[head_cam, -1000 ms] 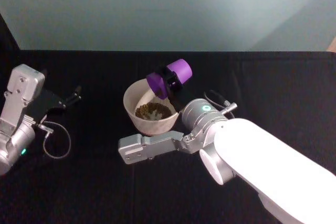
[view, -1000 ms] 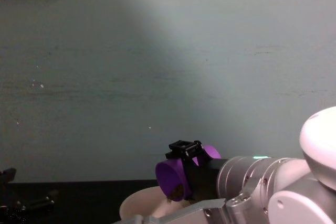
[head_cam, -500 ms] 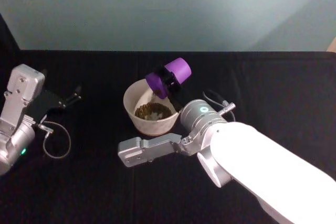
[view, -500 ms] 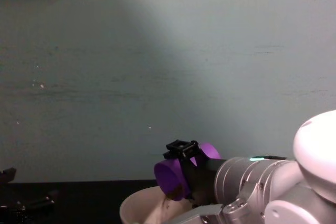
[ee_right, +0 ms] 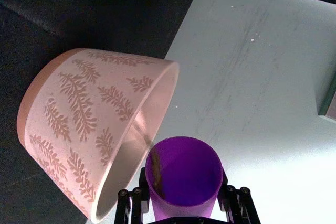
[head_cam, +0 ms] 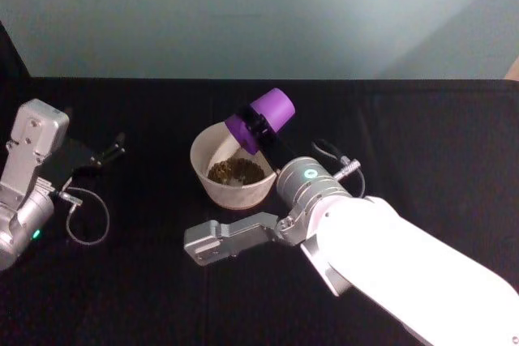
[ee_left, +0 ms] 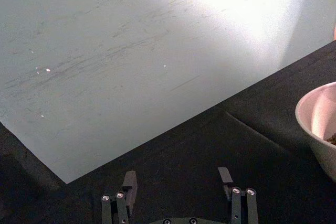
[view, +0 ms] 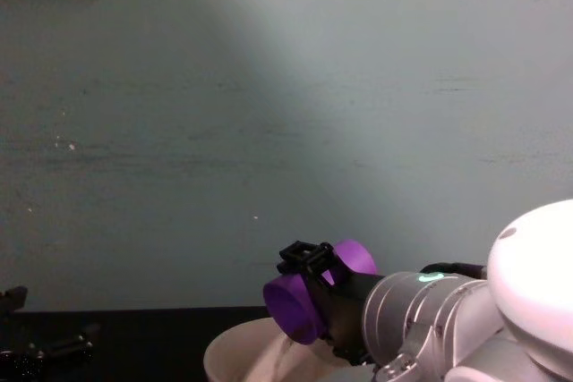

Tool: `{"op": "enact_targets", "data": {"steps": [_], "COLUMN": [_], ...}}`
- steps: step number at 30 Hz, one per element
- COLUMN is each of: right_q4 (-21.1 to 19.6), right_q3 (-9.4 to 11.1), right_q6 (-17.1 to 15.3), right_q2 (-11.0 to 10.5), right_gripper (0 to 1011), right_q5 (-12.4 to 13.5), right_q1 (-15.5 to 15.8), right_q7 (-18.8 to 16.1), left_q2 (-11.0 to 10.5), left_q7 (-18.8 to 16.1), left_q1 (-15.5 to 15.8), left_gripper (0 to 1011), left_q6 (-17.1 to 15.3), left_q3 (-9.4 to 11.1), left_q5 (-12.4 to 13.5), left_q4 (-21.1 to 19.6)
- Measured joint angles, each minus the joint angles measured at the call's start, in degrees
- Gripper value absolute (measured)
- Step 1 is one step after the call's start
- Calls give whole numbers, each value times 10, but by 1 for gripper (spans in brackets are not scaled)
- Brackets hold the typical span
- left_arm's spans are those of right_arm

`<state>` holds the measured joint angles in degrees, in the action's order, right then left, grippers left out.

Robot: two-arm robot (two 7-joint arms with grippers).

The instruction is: Pick up the cup and pour the mung beans from the cup into the bowl.

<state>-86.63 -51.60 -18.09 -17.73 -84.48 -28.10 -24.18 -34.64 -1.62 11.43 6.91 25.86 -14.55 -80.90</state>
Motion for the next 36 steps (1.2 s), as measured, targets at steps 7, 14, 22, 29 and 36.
{"op": "enact_targets", "data": {"steps": [7,14,22,29,36], "right_q4": [-2,-3,-2,3,7], "right_q3": [-11,-24,-42,-62,-77], "right_q6": [-5,-10,-13,-16,-16], "right_q2": [-3,-4,-4,-5,-5], "right_gripper": [726,724,726,726,724], "right_q5": [-27,-60,-105,-154,-190], "right_q1": [-4,-8,-14,-23,-29], "right_q7": [-8,-19,-34,-50,-63], "left_q2": [0,0,0,0,0], "left_q7": [0,0,0,0,0], "left_q1": [0,0,0,0,0], "left_gripper": [1000,1000,1000,1000,1000], "left_q6": [0,0,0,0,0], "left_q3": [0,0,0,0,0], "left_q5": [0,0,0,0,0], "left_q4": [0,0,0,0,0]}}
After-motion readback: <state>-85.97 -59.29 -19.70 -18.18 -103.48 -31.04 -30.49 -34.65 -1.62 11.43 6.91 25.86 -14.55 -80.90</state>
